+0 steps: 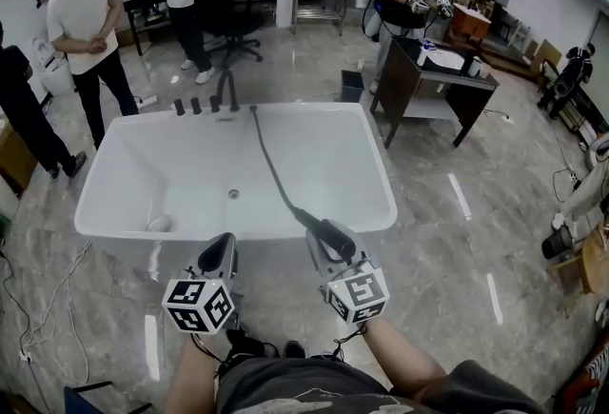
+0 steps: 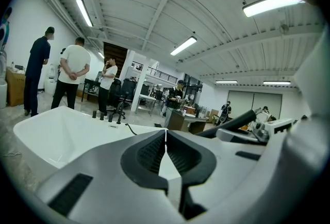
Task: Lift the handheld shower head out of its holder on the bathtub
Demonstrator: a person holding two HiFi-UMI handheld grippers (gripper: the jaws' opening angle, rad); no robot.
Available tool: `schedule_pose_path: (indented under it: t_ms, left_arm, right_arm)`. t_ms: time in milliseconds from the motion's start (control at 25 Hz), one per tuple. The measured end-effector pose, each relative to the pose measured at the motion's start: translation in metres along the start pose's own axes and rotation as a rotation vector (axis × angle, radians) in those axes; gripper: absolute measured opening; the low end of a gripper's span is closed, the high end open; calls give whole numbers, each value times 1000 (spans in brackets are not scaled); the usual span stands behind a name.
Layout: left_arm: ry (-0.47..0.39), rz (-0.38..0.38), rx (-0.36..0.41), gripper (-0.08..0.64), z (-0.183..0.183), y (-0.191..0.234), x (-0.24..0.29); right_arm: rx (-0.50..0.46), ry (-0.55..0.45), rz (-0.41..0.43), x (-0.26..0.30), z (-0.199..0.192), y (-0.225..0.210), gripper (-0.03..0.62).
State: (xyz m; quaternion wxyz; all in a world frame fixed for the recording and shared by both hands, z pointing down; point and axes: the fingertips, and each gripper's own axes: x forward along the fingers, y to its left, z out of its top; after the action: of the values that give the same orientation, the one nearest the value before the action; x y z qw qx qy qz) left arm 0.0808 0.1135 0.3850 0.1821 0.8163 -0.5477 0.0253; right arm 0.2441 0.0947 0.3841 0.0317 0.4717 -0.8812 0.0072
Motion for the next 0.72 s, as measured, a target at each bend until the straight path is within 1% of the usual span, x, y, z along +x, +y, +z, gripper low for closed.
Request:
schedule_pose_path:
  t_ms: [160, 400, 720]
  left_arm:
    - [-1, 0, 4, 17, -3, -7, 1]
    - [-7, 9, 6, 18, -2, -6, -3]
    - [-22, 18, 11, 17, 6, -6, -10]
  right_arm:
    - [1, 1, 4, -4, -2, -4, 140]
    - [11, 4, 10, -1, -5, -3, 140]
    - [15, -9, 12, -2, 1, -2, 140]
